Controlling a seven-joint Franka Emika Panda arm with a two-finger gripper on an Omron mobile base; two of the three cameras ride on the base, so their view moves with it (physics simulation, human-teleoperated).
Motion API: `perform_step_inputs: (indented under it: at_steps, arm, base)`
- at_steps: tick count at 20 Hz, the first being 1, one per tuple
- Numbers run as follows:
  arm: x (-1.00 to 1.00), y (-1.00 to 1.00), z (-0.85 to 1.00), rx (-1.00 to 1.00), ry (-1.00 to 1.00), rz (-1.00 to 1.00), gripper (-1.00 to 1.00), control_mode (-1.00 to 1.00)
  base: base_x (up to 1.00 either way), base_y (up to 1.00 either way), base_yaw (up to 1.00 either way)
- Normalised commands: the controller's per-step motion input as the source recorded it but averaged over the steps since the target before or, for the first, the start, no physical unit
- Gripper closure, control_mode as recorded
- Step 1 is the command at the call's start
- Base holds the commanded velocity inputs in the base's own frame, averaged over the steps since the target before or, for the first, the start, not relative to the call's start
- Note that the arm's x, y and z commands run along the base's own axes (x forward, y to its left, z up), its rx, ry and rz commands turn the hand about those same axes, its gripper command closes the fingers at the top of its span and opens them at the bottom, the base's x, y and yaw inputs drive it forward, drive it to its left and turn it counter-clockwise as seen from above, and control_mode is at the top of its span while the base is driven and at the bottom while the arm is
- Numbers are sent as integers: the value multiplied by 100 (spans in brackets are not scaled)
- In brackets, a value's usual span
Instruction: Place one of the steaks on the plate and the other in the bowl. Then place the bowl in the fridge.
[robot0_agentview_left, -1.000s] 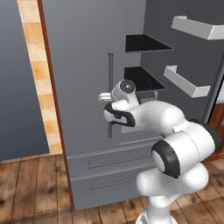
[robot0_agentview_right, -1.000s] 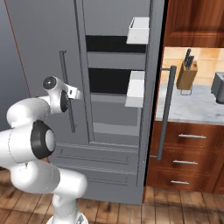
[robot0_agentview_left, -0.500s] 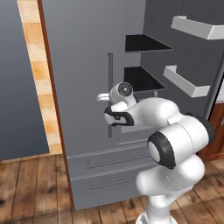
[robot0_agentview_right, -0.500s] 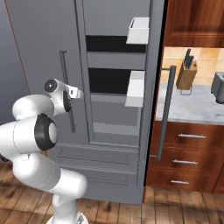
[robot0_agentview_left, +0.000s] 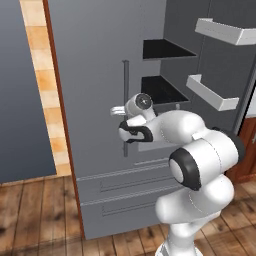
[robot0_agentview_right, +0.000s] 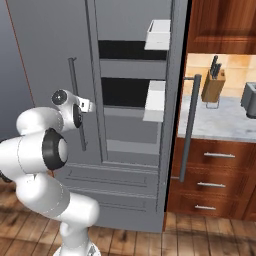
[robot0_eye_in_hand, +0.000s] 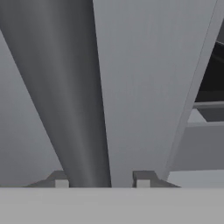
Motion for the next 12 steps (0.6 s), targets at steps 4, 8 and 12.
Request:
perform_step_inputs:
  at_steps: [4,8,12]
  arm:
    - [-15,3,8,0,0,-7,100,-100]
    - [-61,14,18,-1,0,-23,100,-100]
    - [-73,15,31,-1,2,-26,100,-100]
  base:
    - [0,0,0]
    - [0,0,0]
    - [0,0,0]
